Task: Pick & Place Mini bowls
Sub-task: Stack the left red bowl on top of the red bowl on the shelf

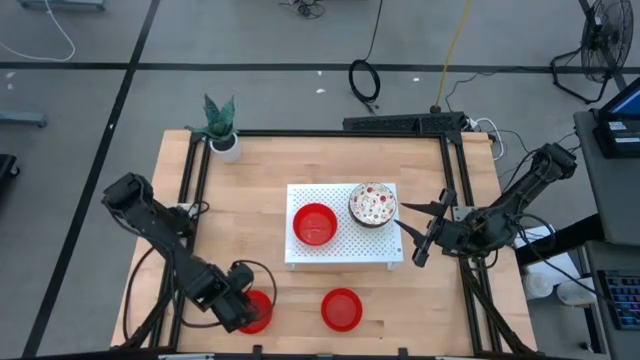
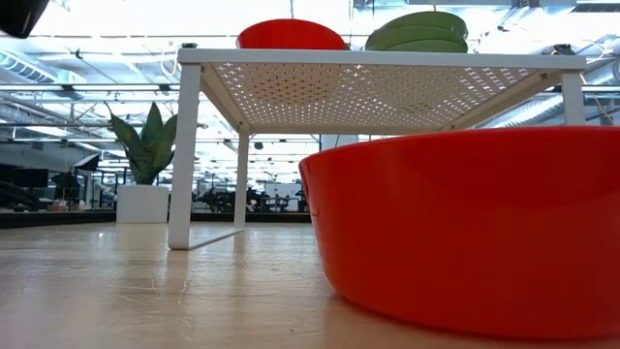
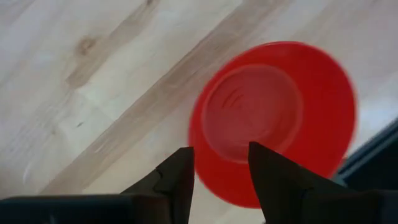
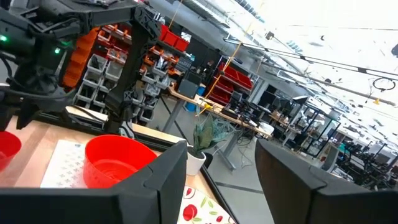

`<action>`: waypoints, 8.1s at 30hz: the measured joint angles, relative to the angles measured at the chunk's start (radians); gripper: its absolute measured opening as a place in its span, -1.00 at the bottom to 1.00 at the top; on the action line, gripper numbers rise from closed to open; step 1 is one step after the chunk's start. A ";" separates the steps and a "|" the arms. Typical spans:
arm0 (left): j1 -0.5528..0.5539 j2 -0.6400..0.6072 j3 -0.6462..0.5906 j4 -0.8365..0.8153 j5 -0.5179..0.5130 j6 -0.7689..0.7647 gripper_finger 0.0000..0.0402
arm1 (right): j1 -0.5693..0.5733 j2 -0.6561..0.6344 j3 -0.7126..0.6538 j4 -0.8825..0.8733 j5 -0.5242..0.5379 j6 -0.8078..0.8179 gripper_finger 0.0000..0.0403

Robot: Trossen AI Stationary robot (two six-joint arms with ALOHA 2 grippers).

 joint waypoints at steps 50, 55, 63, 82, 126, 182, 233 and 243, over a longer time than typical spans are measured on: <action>0.056 0.000 -0.206 0.168 0.046 0.168 -0.24 | 0.000 0.001 0.000 -0.054 0.003 0.123 -0.13; 0.073 0.000 -0.206 0.168 0.055 0.200 -0.24 | 0.000 0.001 0.000 -0.054 0.003 0.139 -0.13; 0.073 0.000 -0.205 0.168 0.061 0.382 -0.24 | 0.000 0.001 0.000 -0.054 0.003 0.139 -0.13; 0.073 0.000 -0.205 0.172 0.059 0.394 -0.24 | 0.000 0.001 0.000 -0.075 0.003 0.165 -0.13; 0.073 0.000 -0.205 0.216 0.051 0.398 -0.24 | 0.000 0.001 0.000 -0.075 0.003 0.164 -0.13; 0.073 0.000 -0.205 0.216 0.051 0.423 -0.76 | 0.000 0.000 0.000 -0.076 0.003 0.165 -0.13; 0.736 -0.033 0.658 -0.351 0.113 0.867 -0.91 | 0.000 0.000 0.000 -0.091 0.003 0.165 -0.13; 0.845 -0.030 0.652 -0.291 0.075 0.938 -0.91 | 0.000 0.001 0.000 -0.099 0.003 0.165 -0.13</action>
